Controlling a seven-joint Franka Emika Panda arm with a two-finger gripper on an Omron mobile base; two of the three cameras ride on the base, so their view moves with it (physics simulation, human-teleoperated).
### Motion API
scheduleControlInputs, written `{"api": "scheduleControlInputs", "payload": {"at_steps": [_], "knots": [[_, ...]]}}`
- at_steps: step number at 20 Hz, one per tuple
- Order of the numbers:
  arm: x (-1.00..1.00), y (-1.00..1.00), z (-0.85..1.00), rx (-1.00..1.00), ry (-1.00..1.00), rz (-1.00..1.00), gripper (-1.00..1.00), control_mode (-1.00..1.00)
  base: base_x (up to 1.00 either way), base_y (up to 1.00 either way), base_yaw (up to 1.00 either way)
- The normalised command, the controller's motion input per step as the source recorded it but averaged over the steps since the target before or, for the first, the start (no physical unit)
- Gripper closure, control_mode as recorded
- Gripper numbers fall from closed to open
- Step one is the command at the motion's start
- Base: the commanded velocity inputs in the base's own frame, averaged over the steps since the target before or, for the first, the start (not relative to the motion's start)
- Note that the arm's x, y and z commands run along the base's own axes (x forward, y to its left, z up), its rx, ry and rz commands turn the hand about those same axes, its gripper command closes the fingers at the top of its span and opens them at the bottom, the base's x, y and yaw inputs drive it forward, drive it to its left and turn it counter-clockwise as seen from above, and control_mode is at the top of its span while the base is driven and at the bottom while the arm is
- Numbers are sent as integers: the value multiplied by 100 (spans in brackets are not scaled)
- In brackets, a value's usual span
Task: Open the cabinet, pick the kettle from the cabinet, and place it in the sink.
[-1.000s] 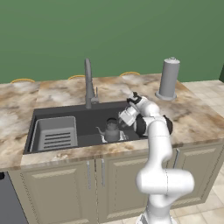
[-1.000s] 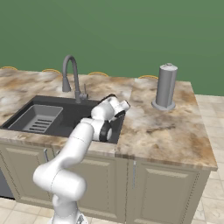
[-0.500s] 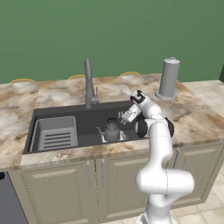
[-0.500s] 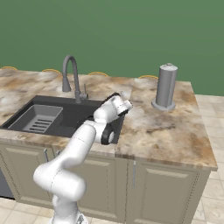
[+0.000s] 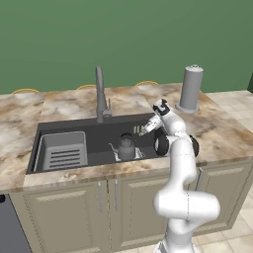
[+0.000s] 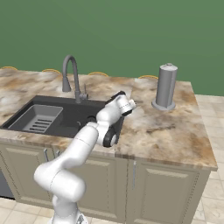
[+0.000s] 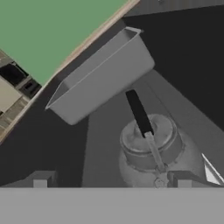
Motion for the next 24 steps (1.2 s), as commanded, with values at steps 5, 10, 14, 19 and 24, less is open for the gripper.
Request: {"api": "scheduleControlInputs", "payload": {"at_steps": [5, 10, 14, 19, 24], "knots": [[-11, -9, 24, -17, 3, -23, -100, -100, 0, 0, 0], [-18, -9, 21, -25, 0, -23, -100, -100, 0, 0, 0], [-24, -8, 20, -26, 0, -25, -100, -100, 0, 0, 0], [-34, -10, 17, -25, -6, -25, -100, -100, 0, 0, 0], [-40, -10, 18, -20, -18, -26, -100, -100, 0, 0, 0]]}}
